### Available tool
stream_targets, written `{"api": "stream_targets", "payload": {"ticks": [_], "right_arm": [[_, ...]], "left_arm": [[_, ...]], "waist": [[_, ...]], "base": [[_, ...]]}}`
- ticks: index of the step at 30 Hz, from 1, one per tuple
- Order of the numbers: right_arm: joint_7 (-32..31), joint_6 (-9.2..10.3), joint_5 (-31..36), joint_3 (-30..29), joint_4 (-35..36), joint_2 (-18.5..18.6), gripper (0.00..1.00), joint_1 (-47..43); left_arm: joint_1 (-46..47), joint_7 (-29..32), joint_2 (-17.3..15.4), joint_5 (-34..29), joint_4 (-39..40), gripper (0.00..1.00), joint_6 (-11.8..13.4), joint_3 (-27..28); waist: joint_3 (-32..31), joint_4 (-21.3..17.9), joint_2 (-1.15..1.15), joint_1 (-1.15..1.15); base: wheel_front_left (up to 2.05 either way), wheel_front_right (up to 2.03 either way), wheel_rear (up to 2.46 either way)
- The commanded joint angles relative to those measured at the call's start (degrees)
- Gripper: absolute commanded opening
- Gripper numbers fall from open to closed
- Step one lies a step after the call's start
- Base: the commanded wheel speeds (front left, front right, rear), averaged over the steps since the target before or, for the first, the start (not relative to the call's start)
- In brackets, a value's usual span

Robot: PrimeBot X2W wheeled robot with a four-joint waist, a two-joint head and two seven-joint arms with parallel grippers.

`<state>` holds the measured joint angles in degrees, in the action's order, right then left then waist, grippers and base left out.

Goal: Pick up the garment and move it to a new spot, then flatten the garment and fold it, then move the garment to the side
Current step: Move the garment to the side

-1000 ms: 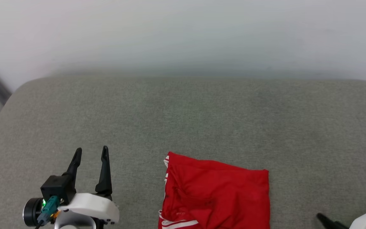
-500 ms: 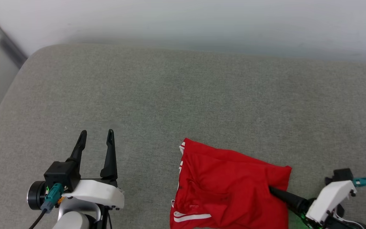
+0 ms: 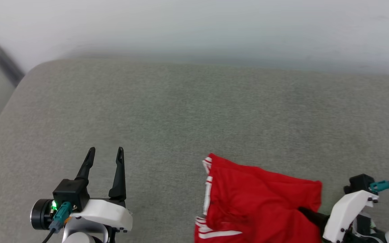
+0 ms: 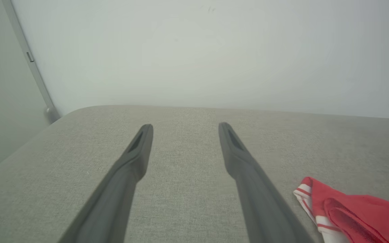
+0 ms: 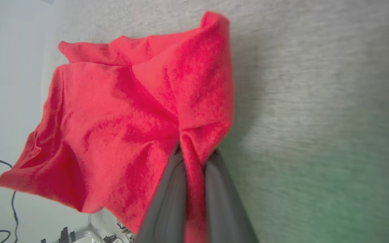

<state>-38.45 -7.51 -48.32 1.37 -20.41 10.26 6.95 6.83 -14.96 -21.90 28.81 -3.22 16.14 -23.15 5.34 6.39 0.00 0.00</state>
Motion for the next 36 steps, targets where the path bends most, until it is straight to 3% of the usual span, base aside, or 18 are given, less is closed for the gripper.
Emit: {"api": "stream_targets", "payload": {"ticks": [1,9,17,21,30,36], "right_arm": [[0.8,0.05,2.2,0.0,-0.3,1.4,0.0,-0.1],[1.1,0.06,19.6,-0.2,-1.6,6.5,0.0,4.2],[1.1,0.06,31.4,-2.1,-0.8,8.8,0.0,12.0],[4.0,0.05,34.9,-5.5,-2.2,9.2,0.0,16.8],[14.9,0.06,41.6,-16.4,-8.7,10.7,0.0,27.9],[23.2,0.06,48.8,-24.8,-14.5,8.9,0.0,33.9]], "left_arm": [[-0.4,-0.3,-0.3,-0.4,0.2,1.0,0.1,-0.1],[-0.6,-0.2,-0.3,-0.5,2.6,1.0,0.2,-0.3],[4.4,-0.2,-0.3,-2.3,5.1,1.0,-0.7,-1.1],[7.7,0.8,-1.4,-3.6,6.8,1.0,-1.4,-1.5],[15.8,5.3,-4.3,-7.4,12.4,1.0,-2.9,-3.0],[19.4,7.1,-5.3,-9.1,14.9,1.0,-3.3,-3.5]], "waist": [[-1.0,-1.7,0.0,0.0],[0.7,-9.9,0.0,0.0],[8.6,-20.2,0.0,0.0],[13.5,-23.9,0.0,0.0],[24.4,-25.5,0.0,0.0],[29.1,-24.3,0.0,0.0]], "base": [[0.0,0.0,0.0],[0.0,0.0,0.0],[0.0,0.0,0.0],[0.0,0.0,0.0],[0.0,0.0,0.0],[0.0,0.0,0.0]]}}
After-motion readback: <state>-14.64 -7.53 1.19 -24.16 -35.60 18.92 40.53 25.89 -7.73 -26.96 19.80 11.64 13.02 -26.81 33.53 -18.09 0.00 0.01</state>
